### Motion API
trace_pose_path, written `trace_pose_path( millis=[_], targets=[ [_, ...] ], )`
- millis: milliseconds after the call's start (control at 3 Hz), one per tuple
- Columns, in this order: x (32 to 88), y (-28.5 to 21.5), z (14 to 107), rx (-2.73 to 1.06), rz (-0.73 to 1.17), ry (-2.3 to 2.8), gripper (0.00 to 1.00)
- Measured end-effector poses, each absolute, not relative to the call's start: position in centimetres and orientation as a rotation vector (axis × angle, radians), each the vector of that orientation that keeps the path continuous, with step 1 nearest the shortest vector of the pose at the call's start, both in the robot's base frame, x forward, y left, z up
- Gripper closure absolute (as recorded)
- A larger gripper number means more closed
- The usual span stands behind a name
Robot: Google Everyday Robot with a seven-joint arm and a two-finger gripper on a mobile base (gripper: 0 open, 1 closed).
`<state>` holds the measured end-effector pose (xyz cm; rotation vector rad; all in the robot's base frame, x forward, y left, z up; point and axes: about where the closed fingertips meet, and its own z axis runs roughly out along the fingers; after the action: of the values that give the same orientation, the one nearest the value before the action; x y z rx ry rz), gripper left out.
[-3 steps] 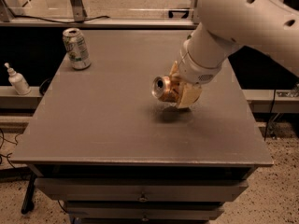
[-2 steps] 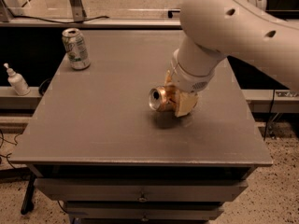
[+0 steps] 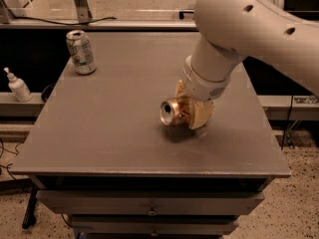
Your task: Knock orange can over
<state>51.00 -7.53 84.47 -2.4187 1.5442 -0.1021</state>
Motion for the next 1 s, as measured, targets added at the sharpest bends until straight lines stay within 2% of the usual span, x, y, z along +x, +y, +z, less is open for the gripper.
trace_pose_path(
  millis=[333, 667, 1000],
  targets=[
    [50.92, -7.84, 84.65, -2.408, 0.028, 1.524, 0.33],
    [50.83, -7.9, 84.67, -2.405, 0.079, 1.514, 0.08],
    [50.79, -7.91, 84.69, -2.407, 0.091, 1.509, 0.0]
  ],
)
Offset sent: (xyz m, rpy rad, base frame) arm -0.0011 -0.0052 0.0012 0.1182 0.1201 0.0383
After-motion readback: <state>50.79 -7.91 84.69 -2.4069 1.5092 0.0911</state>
